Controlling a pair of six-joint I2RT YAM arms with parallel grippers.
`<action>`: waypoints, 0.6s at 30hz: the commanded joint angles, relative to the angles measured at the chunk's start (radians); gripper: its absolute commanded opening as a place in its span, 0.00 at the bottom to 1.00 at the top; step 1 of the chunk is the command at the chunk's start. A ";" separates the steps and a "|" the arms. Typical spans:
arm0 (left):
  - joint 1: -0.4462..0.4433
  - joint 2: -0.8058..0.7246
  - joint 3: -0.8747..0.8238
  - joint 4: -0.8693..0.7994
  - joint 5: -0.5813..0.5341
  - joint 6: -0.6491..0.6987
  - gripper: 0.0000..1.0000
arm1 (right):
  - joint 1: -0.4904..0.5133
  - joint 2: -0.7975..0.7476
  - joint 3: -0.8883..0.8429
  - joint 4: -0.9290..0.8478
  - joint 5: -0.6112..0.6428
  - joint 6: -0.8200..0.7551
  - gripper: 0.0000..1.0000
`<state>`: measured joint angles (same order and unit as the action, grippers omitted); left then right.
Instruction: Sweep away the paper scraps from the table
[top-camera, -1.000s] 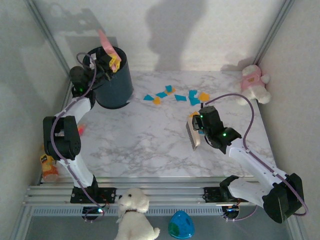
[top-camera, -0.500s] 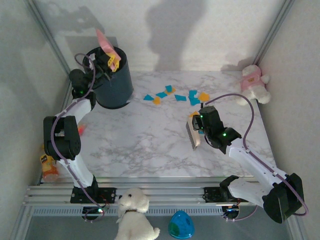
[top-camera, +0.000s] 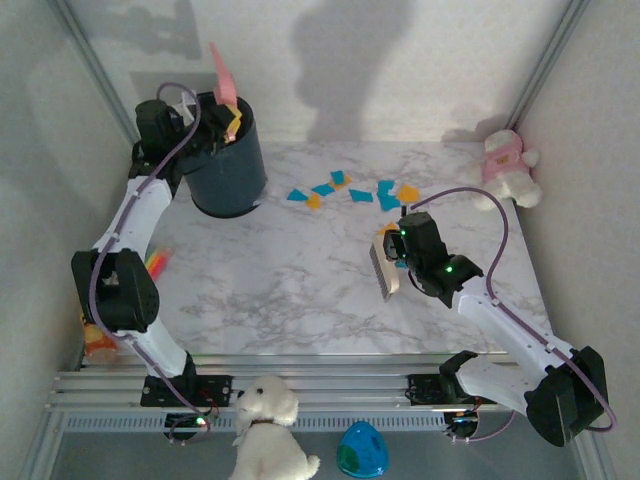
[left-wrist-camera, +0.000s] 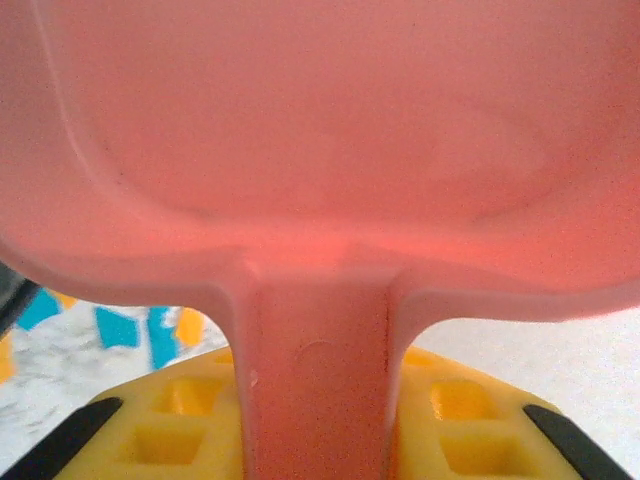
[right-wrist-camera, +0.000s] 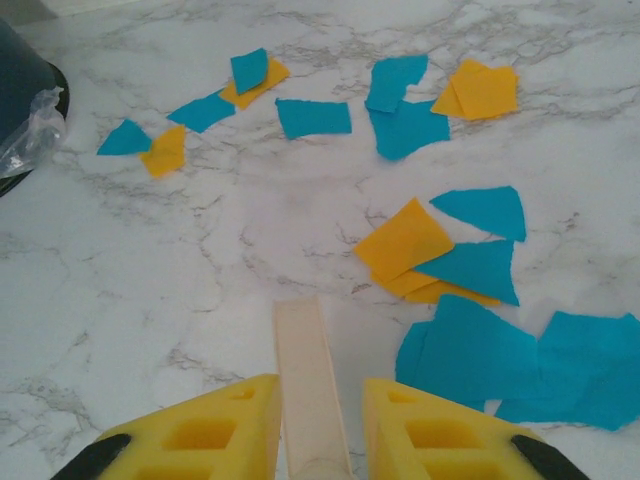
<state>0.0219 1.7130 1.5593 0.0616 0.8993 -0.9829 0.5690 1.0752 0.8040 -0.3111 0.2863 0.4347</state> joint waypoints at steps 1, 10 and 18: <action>-0.052 -0.041 0.085 -0.306 -0.064 0.336 0.00 | -0.009 -0.016 0.006 0.036 -0.009 0.023 0.00; -0.243 -0.044 0.157 -0.615 -0.258 0.724 0.00 | -0.028 -0.030 -0.008 0.045 -0.026 0.031 0.00; -0.456 0.029 0.181 -0.832 -0.565 0.961 0.00 | -0.067 -0.065 -0.029 0.046 -0.050 0.031 0.00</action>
<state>-0.3805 1.7107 1.7061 -0.6422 0.5037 -0.1692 0.5167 1.0405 0.7918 -0.3023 0.2493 0.4576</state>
